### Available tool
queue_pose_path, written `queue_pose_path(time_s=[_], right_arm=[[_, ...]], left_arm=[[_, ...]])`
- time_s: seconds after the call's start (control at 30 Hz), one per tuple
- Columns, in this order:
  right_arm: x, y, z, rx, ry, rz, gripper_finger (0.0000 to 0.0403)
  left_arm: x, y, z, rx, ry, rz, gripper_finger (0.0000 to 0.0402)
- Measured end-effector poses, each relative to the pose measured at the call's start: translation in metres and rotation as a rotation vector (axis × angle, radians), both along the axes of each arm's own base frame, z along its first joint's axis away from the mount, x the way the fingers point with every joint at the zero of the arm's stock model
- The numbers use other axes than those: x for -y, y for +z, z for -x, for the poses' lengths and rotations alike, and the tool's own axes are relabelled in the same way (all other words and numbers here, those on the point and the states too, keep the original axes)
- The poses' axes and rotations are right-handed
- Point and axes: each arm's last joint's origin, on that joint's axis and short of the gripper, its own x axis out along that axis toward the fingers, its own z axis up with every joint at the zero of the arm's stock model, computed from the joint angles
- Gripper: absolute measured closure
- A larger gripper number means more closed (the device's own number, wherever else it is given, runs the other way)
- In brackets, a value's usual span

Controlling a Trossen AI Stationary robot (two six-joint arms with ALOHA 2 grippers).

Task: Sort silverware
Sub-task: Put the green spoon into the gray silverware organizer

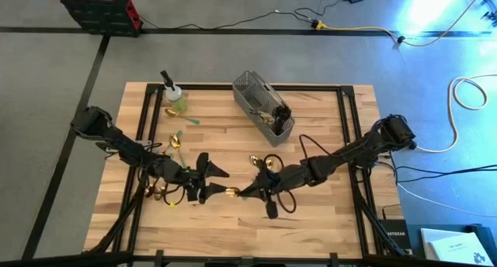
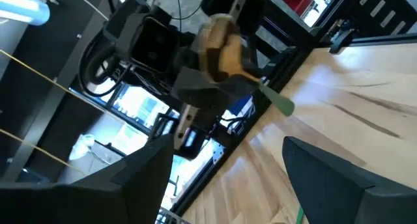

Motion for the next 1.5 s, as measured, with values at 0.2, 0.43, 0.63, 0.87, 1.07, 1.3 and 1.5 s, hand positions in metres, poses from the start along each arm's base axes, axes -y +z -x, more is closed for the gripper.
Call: queue_pose_path(time_s=[0.2, 0.43, 0.63, 0.87, 1.07, 1.3, 1.5], right_arm=[[0.009, -0.007, -0.006, -0.034, -0.035, -0.025, 0.0403], [0.016, -0.015, -0.008, -0.093, -0.079, -0.044, 0.0403], [0.017, -0.016, -0.008, -0.101, -0.111, -0.043, 0.0403], [0.020, -0.018, -0.008, -0.126, -0.160, -0.063, 0.0403], [0.022, -0.018, -0.009, -0.129, -0.168, -0.069, 0.0403], [0.022, -0.018, -0.009, -0.132, -0.166, -0.080, 0.0403], [0.021, -0.018, -0.009, -0.138, -0.155, -0.102, 0.0403]], left_arm=[[0.001, 0.000, 0.000, 0.011, -0.028, -0.073, 0.0130], [0.001, 0.005, 0.001, 0.056, -0.026, -0.086, 0.0139], [0.001, 0.004, 0.000, 0.053, -0.023, -0.094, 0.0208], [0.001, 0.004, 0.000, 0.050, -0.020, -0.095, 0.0266], [0.001, 0.004, 0.000, 0.047, -0.020, -0.095, 0.0286], [-0.002, 0.003, -0.001, 0.043, -0.009, -0.107, 0.0294], [-0.001, -0.001, -0.001, 0.009, -0.016, -0.168, 0.0294]])
